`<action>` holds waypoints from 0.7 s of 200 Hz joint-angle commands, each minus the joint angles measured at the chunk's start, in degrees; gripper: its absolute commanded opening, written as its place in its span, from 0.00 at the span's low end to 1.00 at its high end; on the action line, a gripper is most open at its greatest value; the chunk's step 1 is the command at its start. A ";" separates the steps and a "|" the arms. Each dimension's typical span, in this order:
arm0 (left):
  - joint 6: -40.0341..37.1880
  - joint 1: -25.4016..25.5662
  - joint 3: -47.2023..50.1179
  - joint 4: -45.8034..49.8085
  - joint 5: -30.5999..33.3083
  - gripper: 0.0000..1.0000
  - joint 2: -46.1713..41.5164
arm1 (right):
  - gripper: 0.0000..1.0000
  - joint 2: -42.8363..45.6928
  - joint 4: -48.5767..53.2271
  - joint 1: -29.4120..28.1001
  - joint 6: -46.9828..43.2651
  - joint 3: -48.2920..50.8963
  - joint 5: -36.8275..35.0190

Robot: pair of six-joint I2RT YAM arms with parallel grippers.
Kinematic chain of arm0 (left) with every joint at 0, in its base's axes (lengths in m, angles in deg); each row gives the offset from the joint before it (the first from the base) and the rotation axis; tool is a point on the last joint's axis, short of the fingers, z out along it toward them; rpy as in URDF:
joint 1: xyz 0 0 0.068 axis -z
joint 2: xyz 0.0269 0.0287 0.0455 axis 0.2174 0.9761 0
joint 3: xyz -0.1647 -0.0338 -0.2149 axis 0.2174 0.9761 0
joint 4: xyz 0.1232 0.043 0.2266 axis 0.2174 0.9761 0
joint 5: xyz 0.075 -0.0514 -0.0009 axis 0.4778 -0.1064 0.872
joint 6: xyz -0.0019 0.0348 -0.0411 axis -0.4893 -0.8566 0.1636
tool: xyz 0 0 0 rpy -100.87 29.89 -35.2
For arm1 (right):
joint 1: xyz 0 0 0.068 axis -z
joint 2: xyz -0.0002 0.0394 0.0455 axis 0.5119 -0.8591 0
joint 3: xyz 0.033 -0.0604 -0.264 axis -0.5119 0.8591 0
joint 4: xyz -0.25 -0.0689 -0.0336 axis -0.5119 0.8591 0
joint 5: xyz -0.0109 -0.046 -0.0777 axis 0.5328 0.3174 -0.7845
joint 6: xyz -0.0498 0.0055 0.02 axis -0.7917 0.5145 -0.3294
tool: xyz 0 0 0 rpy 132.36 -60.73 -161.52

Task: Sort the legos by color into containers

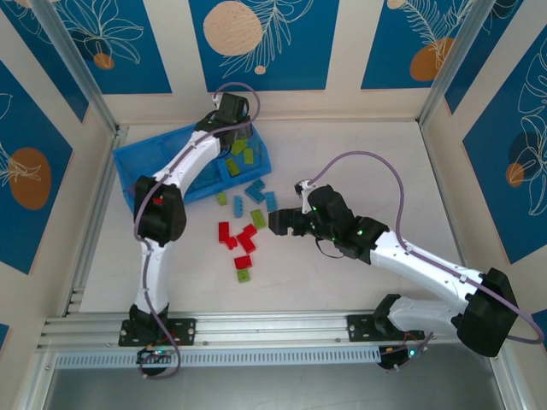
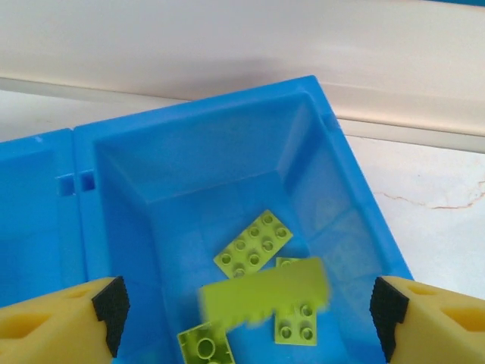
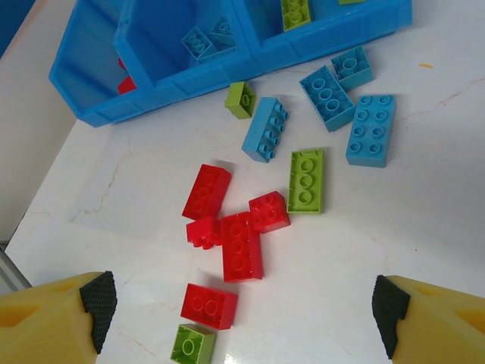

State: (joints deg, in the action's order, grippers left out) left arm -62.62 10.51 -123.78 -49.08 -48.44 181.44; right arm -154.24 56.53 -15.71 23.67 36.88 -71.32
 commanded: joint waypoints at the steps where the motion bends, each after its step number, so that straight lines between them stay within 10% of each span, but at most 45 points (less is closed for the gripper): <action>1: 0.88 -0.66 -0.71 6.78 -2.68 0.85 -5.42 | 0.90 0.37 0.65 -0.08 0.96 -1.41 -1.51; 78: 8.92 3.77 45.12 8.50 -11.46 0.78 -42.02 | 0.90 1.74 2.15 -1.61 3.95 -0.24 -2.28; 140: 6.45 6.93 57.04 9.35 -18.84 0.81 -36.67 | 0.90 2.61 5.07 -3.11 4.63 0.20 -4.98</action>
State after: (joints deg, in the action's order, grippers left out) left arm -55.67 16.30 -68.18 -40.31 -63.04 141.20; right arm -152.64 60.58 -18.33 26.68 36.88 -74.12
